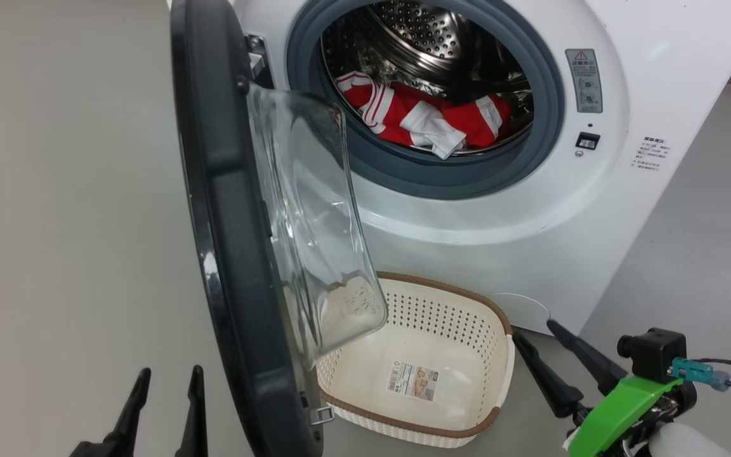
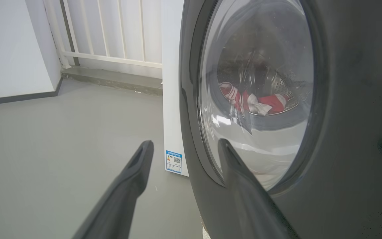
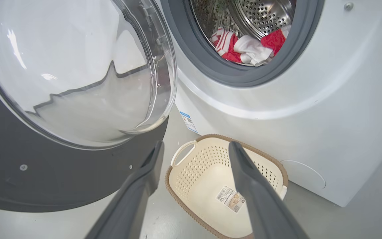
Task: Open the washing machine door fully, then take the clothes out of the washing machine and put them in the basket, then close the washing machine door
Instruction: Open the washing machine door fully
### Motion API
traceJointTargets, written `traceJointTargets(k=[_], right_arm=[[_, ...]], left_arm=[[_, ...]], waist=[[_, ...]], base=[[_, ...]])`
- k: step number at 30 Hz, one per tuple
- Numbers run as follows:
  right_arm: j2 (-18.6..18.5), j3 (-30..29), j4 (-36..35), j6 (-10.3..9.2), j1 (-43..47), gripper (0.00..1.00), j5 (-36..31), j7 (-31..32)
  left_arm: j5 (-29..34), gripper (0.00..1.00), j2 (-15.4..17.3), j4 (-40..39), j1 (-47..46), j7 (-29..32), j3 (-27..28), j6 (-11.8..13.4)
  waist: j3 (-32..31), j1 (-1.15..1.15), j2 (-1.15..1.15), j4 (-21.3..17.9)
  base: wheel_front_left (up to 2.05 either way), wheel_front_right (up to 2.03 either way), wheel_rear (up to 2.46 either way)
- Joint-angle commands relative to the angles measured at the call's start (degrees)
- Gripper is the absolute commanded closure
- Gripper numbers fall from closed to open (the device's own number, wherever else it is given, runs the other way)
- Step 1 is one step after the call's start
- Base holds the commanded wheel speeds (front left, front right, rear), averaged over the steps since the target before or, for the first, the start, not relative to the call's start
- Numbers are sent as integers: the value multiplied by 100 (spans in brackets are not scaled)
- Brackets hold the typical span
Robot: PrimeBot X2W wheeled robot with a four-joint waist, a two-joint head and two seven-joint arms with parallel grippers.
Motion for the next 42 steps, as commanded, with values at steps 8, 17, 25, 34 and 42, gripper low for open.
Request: traceJointTargets(k=[8, 17, 25, 34, 42], right_arm=[[399, -1086, -587, 37, 407, 0, -1221, -79], [749, -1854, -998, 37, 763, 0, -2115, -79], [872, -1932, -726, 37, 1001, 0, -2340, -79], [945, -1988, -609, 37, 1052, 0, -2386, -80], [953, -1981, -583, 37, 1039, 0, -2350, -80]], left_arm=[[-30, 0, 49, -155, -119, -46, 207, 6], [5, 0, 49, -198, -110, -46, 192, 6], [17, 0, 49, -178, -52, -46, 172, 3], [12, 0, 49, -156, -18, -46, 171, 6], [-204, 100, 49, -661, -105, -46, 481, 50]], waist=[[70, 0, 0, -12], [17, 0, 0, 30], [-73, 0, 0, 79], [-117, 0, 0, 84], [-148, 0, 0, 95]], base=[[0, 0, 0], [0, 0, 0], [0, 0, 0], [0, 0, 0], [0, 0, 0]])
